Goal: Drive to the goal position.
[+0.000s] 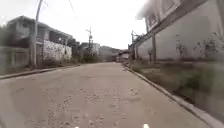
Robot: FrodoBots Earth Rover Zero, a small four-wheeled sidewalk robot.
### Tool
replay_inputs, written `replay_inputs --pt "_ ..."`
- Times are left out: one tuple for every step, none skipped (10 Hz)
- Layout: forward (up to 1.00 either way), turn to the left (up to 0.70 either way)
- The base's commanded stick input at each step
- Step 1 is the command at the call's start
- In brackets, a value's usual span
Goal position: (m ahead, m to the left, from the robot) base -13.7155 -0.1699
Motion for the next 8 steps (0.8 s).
replay_inputs --pt "0.85 -0.33" --pt "0.85 -0.23" --pt "0.85 0.0" --pt "0.68 0.09" --pt "0.07 0.17" --pt "0.0 0.1" --pt "0.0 0.1" --pt "0.0 0.08"
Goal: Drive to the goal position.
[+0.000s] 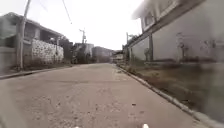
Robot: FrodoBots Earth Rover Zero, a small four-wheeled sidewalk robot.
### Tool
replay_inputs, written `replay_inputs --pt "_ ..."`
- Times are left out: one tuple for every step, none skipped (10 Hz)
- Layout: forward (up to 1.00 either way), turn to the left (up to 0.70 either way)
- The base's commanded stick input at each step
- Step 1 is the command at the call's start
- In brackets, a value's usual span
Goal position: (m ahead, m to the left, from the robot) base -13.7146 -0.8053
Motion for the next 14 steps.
replay_inputs --pt "0.0 0.11" --pt "0.0 0.0" --pt "0.0 0.0" --pt "0.0 0.34" --pt "0.0 0.76" --pt "0.0 0.85" --pt "0.0 0.85" --pt "0.0 0.85" --pt "0.0 0.85" --pt "0.0 0.85" --pt "0.0 0.85" --pt "0.0 0.85" --pt "0.0 0.85" --pt "0.0 0.85"
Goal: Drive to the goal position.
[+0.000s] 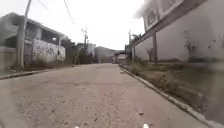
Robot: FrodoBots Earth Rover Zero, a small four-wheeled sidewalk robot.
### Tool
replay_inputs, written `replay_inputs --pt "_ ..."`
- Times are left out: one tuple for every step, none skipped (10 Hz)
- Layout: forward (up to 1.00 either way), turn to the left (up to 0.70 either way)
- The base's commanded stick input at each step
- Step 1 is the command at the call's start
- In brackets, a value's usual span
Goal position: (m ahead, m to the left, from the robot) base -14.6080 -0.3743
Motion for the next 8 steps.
replay_inputs --pt "0.0 0.85" --pt "0.0 0.85" --pt "0.0 0.85" --pt "0.0 0.85" --pt "0.0 0.85" --pt "0.0 0.85" --pt "0.0 0.82" --pt "0.0 0.83"
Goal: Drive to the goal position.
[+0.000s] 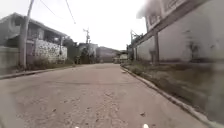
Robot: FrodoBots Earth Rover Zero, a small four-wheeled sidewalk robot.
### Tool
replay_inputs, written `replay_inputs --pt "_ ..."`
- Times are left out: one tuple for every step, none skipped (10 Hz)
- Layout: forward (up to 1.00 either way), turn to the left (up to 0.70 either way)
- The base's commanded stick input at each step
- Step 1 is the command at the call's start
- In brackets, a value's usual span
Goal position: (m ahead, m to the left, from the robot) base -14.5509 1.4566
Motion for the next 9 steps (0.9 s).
replay_inputs --pt "0.0 0.83" --pt "0.0 0.84" --pt "0.0 0.84" --pt "0.0 0.82" --pt "0.0 0.84" --pt "0.0 0.85" --pt "0.0 0.84" --pt "0.0 0.84" --pt "0.0 0.85"
